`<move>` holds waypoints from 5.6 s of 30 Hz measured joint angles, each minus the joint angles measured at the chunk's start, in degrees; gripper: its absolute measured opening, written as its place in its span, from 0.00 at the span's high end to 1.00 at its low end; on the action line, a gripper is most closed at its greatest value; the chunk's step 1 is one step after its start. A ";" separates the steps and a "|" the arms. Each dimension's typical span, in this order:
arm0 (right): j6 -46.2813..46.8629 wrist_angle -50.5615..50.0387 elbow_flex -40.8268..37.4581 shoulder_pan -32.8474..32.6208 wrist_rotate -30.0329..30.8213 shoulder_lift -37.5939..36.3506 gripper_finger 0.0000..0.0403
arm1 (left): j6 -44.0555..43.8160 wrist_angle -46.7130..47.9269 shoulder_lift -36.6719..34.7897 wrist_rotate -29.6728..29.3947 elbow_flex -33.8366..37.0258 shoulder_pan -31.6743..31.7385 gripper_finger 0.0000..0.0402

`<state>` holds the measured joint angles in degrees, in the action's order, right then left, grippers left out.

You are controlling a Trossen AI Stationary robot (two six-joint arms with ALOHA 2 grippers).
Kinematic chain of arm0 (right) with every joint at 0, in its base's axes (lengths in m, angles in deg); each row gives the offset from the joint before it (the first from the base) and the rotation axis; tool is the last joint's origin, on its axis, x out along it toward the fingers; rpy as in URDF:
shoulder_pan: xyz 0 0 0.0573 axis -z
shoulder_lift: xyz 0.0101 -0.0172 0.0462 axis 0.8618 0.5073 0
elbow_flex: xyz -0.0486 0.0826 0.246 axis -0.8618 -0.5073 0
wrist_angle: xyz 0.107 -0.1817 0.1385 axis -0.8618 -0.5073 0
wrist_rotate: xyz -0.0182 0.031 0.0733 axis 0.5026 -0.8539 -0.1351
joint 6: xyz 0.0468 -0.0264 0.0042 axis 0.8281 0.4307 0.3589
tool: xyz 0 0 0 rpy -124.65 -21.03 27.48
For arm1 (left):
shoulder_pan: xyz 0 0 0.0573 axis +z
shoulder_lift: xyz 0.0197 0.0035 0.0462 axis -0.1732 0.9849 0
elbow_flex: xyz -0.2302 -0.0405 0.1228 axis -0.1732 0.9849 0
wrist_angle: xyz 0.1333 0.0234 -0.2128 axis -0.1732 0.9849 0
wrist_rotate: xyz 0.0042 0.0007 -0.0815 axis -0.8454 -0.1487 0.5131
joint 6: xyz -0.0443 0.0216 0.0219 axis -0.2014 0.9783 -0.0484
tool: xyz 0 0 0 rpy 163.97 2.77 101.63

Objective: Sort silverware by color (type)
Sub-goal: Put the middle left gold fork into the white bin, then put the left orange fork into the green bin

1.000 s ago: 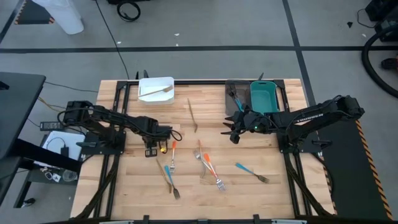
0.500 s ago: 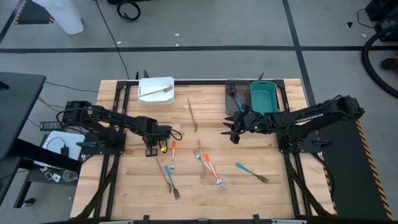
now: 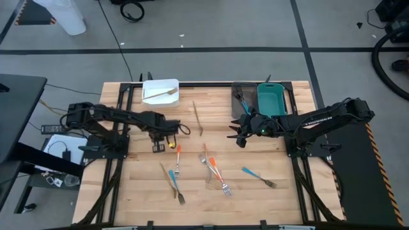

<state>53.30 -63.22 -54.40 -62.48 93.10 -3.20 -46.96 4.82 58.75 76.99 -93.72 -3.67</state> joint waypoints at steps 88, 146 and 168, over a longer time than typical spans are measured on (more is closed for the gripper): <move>-0.94 5.25 -2.93 0.09 1.04 0.00 0.71 | 34.31 9.23 29.16 -8.08 -39.83 40.20 0.75; 1.17 1.89 -2.95 -4.59 0.02 0.00 0.71 | 11.36 18.35 15.19 -6.15 -40.24 1.06 0.65; 1.66 1.25 -2.95 -5.22 0.24 0.00 0.71 | 21.44 17.53 15.19 2.54 -39.47 -11.03 0.65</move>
<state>54.96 -61.97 -57.36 -67.70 93.34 -3.20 -25.52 22.35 73.94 79.53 -133.19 -14.70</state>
